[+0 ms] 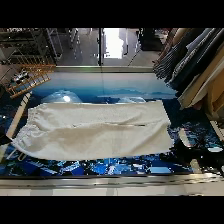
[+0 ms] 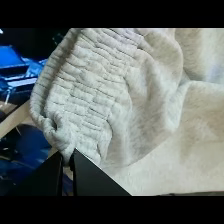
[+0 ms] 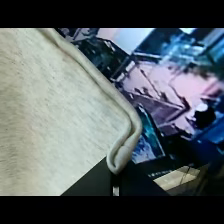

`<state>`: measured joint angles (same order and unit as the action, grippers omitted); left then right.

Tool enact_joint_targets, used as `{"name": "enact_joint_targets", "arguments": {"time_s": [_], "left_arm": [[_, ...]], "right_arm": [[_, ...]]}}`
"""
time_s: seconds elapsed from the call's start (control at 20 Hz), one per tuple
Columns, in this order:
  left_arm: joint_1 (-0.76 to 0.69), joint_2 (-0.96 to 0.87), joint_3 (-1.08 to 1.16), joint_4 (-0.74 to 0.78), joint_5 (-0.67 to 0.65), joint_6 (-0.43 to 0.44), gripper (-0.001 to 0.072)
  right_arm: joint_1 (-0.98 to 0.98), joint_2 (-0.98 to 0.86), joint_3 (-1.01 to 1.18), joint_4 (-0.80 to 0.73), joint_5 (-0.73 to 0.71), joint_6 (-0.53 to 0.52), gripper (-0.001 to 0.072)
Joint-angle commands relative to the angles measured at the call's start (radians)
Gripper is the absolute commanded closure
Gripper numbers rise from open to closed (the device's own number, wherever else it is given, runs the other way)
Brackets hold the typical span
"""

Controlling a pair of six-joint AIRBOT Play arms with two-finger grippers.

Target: Fold the clothes and pants, and hang the long-sleeved shirts on hangers.

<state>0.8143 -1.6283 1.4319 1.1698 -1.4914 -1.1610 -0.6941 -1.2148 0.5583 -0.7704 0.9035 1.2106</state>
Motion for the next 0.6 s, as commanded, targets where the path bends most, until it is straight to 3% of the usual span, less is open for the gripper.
{"name": "enact_joint_targets", "arguments": {"time_s": [0.0, 0.2, 0.3, 0.45, 0.55], "left_arm": [[0.006, 0.036, 0.063, 0.007, -0.154, -0.033, 0.0687], [0.045, 0.169, 0.102, 0.193, -0.171, -0.057, 0.0687], [0.100, 0.235, 0.102, 0.209, -0.162, -0.053, 0.0688], [0.183, 0.299, 0.103, 0.052, -0.162, -0.028, 0.0687], [0.200, 0.304, 0.106, -0.111, -0.161, -0.019, 0.0688]], "right_arm": [[0.021, 0.137, 0.102, 0.003, 0.103, -0.021, 0.0678], [0.021, 0.395, 0.280, -0.182, 0.221, 0.040, 0.0678], [0.021, 0.479, 0.336, -0.258, 0.280, 0.053, 0.0679], [0.023, 0.533, 0.404, -0.281, 0.361, 0.052, 0.0679], [0.046, 0.507, 0.436, -0.253, 0.321, 0.052, 0.0680]]}}
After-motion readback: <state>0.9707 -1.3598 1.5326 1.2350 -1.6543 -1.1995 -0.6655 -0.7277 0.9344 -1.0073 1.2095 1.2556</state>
